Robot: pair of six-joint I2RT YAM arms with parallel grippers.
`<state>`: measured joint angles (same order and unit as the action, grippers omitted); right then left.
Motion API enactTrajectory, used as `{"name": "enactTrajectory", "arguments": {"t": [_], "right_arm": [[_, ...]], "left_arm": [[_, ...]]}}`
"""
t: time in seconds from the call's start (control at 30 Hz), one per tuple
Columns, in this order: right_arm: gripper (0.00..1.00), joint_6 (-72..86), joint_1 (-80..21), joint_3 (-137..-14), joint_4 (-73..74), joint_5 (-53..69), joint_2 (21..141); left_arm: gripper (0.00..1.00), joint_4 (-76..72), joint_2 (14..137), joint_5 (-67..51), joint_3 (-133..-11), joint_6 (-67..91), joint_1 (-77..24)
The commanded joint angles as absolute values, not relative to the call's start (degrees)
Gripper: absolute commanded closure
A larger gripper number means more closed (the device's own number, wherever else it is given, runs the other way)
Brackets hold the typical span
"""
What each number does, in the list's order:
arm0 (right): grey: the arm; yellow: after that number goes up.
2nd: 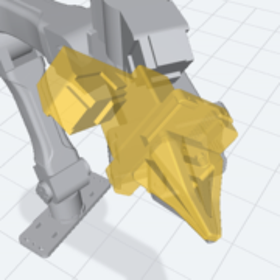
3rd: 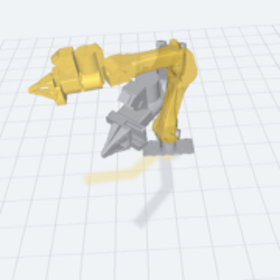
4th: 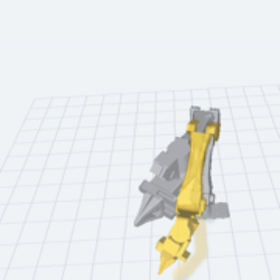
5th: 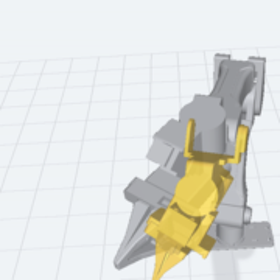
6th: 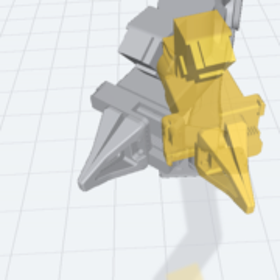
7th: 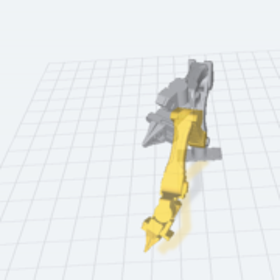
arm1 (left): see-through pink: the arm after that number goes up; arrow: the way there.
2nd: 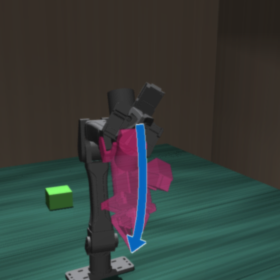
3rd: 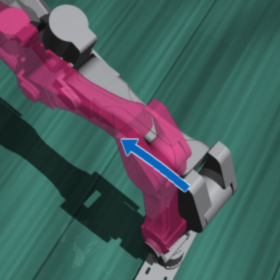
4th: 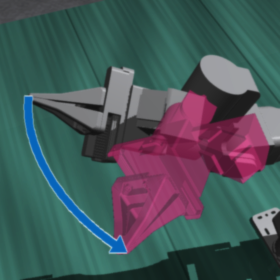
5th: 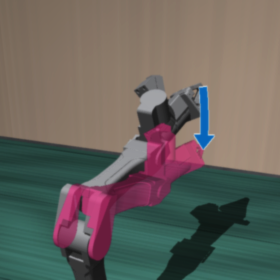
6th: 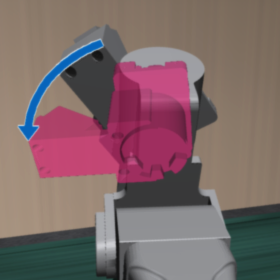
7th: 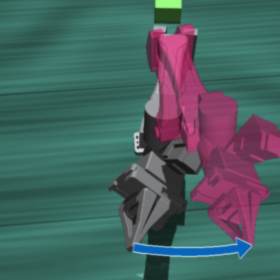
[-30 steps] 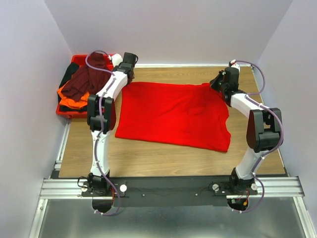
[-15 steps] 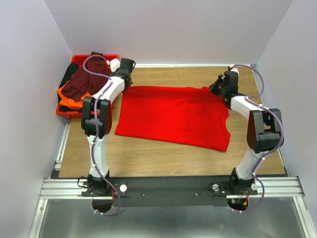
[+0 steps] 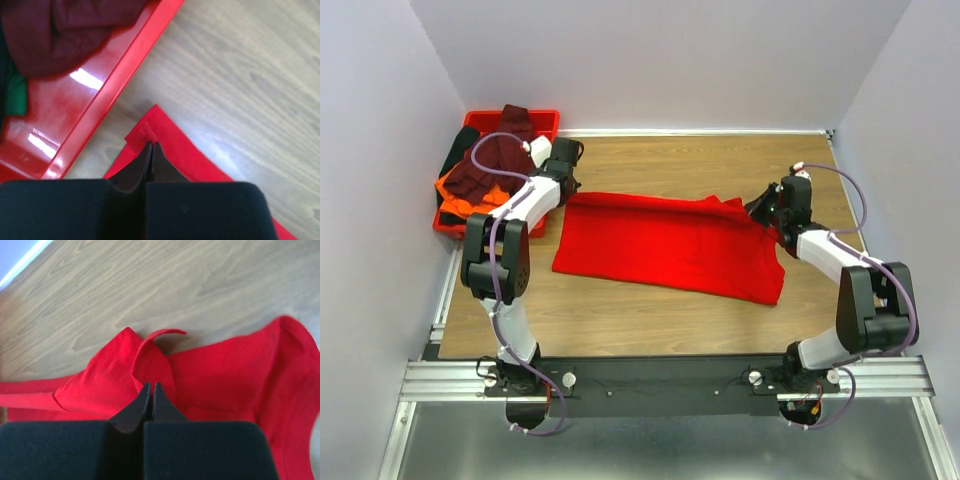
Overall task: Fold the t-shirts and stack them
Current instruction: Fold the tshirt
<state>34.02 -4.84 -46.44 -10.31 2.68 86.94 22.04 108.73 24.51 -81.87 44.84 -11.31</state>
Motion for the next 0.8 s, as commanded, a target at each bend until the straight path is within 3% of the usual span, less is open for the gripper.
{"name": "enactTrajectory", "arguments": {"t": [0.0,0.17,0.3,0.6,0.77], "right_arm": [[0.99,35.6,-4.5,-42.4,-10.5,2.3,82.4],[0.99,36.4,-4.6,-38.4,-10.5,2.3,79.2],[0.92,36.5,-4.5,-36.4,-10.6,2.8,77.8],[0.56,36.1,-4.5,-33.9,-10.5,4.2,73.7],[0.53,35.0,-4.6,-38.4,-10.3,5.4,77.6]], "left_arm": [[1.0,18.9,104.3,23.6,-76.0,47.0,-10.9],[1.0,17.1,101.1,22.7,-70.8,48.2,-11.1],[1.0,15.3,99.8,21.7,-66.9,48.8,-11.1],[1.0,10.6,96.2,19.7,-60.9,48.6,-11.2],[0.95,8.5,94.7,18.1,-58.0,48.8,-11.2]]}}
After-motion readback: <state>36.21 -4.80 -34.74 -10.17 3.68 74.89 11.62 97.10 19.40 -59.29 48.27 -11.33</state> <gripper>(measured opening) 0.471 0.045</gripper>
